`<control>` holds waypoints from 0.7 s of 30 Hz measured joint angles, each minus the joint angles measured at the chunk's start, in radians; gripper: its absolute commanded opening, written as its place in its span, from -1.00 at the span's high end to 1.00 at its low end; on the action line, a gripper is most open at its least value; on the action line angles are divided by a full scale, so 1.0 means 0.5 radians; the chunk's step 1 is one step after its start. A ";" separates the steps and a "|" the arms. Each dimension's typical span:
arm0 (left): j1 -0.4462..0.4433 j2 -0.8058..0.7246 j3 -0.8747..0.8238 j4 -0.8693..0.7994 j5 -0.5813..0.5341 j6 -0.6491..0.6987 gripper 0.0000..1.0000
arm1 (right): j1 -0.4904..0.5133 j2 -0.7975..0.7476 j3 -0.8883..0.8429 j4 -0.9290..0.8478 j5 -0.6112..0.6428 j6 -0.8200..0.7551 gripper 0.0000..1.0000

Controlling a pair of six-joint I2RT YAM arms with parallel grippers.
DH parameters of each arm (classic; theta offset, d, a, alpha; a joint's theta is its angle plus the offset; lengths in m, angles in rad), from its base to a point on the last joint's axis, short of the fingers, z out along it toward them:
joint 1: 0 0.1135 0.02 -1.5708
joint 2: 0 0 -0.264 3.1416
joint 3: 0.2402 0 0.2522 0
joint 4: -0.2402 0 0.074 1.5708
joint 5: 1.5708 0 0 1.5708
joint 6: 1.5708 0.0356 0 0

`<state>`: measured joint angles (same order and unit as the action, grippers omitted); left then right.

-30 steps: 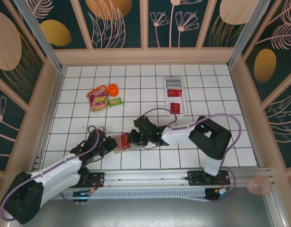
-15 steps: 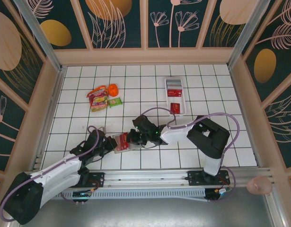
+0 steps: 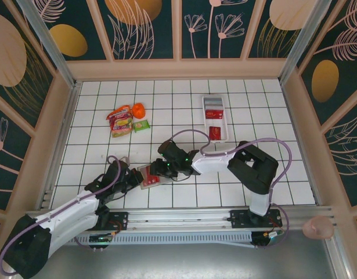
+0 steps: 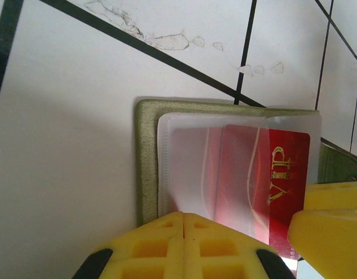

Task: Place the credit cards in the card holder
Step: Insert the credit card into the card slot.

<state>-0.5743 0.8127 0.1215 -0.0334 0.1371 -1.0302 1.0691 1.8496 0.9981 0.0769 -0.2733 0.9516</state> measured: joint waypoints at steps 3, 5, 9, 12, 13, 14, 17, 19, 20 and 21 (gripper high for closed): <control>0.000 -0.011 -0.004 -0.005 0.004 0.000 0.99 | 0.019 0.044 0.074 -0.069 0.022 -0.022 0.36; 0.000 -0.012 -0.005 -0.008 0.003 0.000 0.97 | 0.032 0.071 0.116 -0.105 0.030 -0.031 0.36; 0.000 -0.017 -0.005 -0.010 0.003 0.000 0.87 | 0.048 0.100 0.174 -0.168 0.045 -0.060 0.36; 0.000 -0.043 -0.004 -0.041 0.002 -0.001 0.67 | 0.054 0.102 0.192 -0.200 0.074 -0.069 0.35; 0.000 -0.057 -0.004 -0.056 0.004 -0.005 0.60 | 0.055 0.102 0.195 -0.210 0.080 -0.074 0.35; 0.000 -0.076 -0.004 -0.065 0.002 -0.008 0.54 | 0.056 0.102 0.198 -0.224 0.091 -0.078 0.35; 0.000 -0.145 -0.001 -0.124 -0.021 -0.011 0.34 | 0.056 0.102 0.219 -0.263 0.113 -0.107 0.35; 0.000 -0.180 0.000 -0.179 -0.034 -0.019 0.23 | 0.057 0.102 0.224 -0.275 0.122 -0.113 0.37; 0.000 -0.195 0.003 -0.191 -0.034 -0.024 0.21 | 0.057 0.103 0.224 -0.275 0.125 -0.114 0.40; 0.000 -0.206 0.008 -0.210 -0.039 -0.025 0.21 | 0.057 0.103 0.224 -0.275 0.125 -0.114 0.42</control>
<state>-0.5743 0.7097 0.1257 -0.1383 0.1177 -1.0428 1.0977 1.9011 1.1103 -0.0608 -0.2108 0.8948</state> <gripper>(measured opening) 0.389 0.308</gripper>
